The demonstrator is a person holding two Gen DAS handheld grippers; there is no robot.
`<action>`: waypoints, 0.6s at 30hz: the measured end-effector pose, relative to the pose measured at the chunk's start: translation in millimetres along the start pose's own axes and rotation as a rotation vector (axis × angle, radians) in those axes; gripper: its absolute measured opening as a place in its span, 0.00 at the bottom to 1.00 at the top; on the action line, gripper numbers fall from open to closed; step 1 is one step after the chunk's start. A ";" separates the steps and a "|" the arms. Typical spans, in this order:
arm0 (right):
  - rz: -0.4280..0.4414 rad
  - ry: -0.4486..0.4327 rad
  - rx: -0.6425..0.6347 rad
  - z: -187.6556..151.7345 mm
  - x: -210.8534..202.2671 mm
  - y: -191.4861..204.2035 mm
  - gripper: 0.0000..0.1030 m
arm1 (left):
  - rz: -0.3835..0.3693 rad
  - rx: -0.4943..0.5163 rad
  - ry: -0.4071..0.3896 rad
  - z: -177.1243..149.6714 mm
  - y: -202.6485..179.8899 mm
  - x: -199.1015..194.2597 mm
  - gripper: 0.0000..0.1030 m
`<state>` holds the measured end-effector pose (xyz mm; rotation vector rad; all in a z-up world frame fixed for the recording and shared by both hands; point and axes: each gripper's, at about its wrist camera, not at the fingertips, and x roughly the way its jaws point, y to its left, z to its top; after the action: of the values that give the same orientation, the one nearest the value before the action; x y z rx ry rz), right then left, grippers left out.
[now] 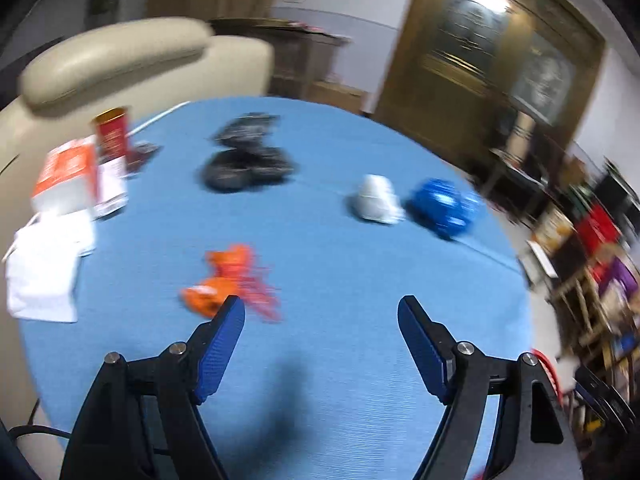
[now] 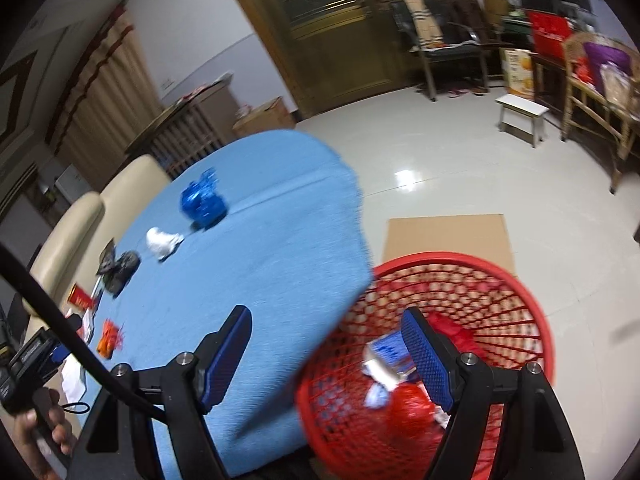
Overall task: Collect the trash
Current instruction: 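Grasp the orange bag with the left tool while the right tool grasps the white plastic bag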
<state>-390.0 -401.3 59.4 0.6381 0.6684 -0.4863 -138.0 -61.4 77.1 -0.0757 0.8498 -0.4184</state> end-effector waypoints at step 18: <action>0.089 0.118 -0.228 -22.1 37.1 108.5 0.78 | 0.066 0.003 0.075 20.2 47.1 78.8 0.71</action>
<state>-308.7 -317.4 61.3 0.4808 0.7910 -0.2860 -61.6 -50.9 23.5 -0.0288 0.9230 -0.3622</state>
